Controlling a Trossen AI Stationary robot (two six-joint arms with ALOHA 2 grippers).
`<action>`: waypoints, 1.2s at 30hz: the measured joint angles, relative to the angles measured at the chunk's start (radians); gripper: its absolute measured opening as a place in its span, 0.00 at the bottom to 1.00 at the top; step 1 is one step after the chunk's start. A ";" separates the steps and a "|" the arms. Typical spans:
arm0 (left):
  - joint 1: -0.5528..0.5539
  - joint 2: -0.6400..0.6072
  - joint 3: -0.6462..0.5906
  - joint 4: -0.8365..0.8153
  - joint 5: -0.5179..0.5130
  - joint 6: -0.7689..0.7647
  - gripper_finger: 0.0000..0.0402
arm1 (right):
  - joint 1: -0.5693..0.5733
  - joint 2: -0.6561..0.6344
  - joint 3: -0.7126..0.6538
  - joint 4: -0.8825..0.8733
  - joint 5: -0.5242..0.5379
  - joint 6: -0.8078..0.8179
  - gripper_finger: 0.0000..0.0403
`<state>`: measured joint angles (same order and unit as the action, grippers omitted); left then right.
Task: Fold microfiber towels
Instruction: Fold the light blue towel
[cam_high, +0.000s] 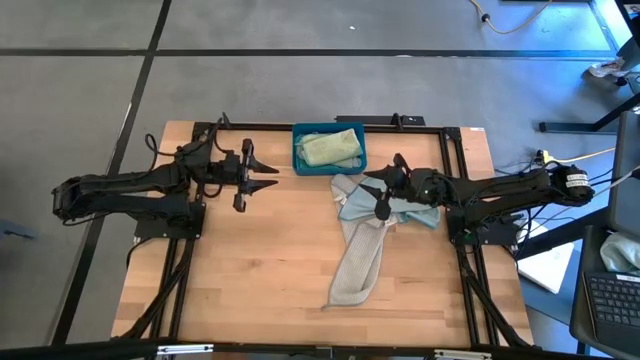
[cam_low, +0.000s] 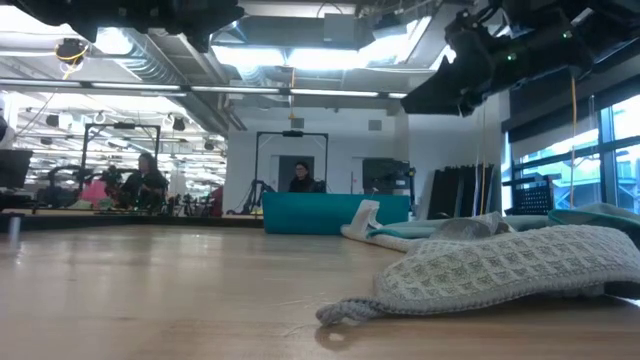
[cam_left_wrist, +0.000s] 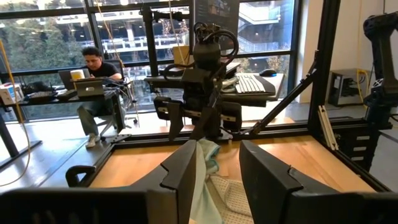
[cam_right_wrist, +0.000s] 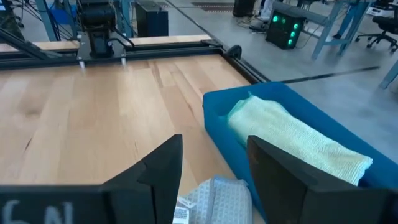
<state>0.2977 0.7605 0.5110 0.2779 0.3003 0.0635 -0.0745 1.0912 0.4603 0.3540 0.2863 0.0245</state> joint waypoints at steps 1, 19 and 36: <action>0.000 0.000 0.000 0.000 0.000 0.000 0.29 | 0.000 0.000 0.000 -0.003 0.000 0.002 0.45; 0.000 0.000 0.000 0.000 0.000 0.000 0.29 | 0.000 0.000 0.000 -0.035 0.000 0.027 0.45; 0.000 0.000 0.000 0.000 0.000 0.000 0.29 | 0.000 0.000 0.000 -0.037 0.000 0.075 0.45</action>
<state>0.2977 0.7609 0.5110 0.2779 0.3004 0.0635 -0.0742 1.0912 0.4603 0.3175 0.2863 0.0999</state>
